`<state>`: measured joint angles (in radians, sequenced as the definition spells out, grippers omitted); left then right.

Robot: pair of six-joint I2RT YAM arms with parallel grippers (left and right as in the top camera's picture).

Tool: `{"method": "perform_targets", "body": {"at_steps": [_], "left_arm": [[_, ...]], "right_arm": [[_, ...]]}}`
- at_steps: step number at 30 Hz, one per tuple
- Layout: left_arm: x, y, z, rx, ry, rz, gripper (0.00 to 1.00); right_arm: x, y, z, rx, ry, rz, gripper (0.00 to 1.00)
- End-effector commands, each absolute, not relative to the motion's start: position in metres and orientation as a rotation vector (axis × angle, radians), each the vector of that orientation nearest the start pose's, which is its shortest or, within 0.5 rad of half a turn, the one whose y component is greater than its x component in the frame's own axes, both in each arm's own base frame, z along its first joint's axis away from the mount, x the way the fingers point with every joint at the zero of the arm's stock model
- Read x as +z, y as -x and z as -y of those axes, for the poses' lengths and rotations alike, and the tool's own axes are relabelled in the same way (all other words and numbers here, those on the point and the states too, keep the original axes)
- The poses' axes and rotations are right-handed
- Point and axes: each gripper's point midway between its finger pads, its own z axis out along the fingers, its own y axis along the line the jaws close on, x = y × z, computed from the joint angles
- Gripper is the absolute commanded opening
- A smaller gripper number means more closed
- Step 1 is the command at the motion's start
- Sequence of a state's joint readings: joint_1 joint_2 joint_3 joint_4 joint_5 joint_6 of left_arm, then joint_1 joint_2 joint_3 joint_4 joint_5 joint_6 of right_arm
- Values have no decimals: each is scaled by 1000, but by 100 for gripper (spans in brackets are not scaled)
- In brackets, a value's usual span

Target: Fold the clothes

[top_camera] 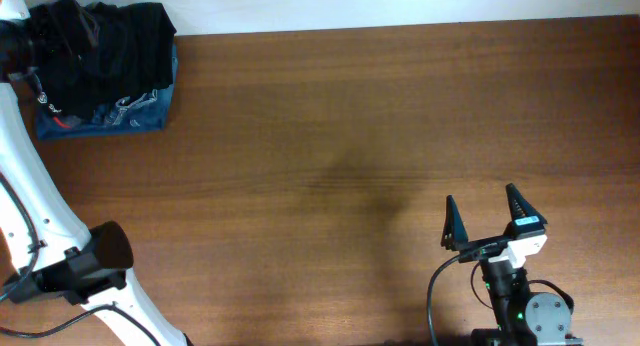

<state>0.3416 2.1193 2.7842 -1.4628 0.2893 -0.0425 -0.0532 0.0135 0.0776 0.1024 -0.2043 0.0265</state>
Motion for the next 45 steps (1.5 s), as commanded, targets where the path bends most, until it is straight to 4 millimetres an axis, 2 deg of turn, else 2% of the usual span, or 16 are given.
{"method": "perform_targets", "body": {"at_steps": [1, 6, 9, 11, 17, 20, 24, 27, 31, 37, 45], "left_arm": [[364, -470, -116, -203, 306, -2318, 99], [364, -470, -116, -203, 306, -2318, 99], [364, -470, -116, -203, 306, -2318, 99], [364, -470, -116, -203, 306, -2318, 99], [364, -470, -116, -203, 306, -2318, 99], [364, -470, -116, -203, 306, -2318, 99], [364, -470, -116, -204, 306, -2318, 99], [364, -470, -116, -203, 306, -2318, 99], [364, -470, -116, -203, 306, -2318, 99], [364, -470, -116, -204, 306, -2318, 99], [364, -470, -116, -203, 307, -2319, 99]], "right_arm": [[226, -238, -26, 142, 130, -1390, 99], [214, -241, -26, 145, 128, -1409, 99], [218, -240, -26, 142, 130, -1393, 99], [228, -238, -26, 138, 135, -1350, 99], [278, -219, -35, 136, 198, -1126, 99], [290, -212, -36, 131, 211, -1069, 99], [290, -213, -36, 131, 210, -1070, 99], [283, -216, -36, 136, 207, -1102, 99], [264, -225, -35, 148, 197, -1191, 99], [216, -239, -34, 179, 171, -1398, 99], [178, -242, -34, 202, 151, -1557, 99]]}}
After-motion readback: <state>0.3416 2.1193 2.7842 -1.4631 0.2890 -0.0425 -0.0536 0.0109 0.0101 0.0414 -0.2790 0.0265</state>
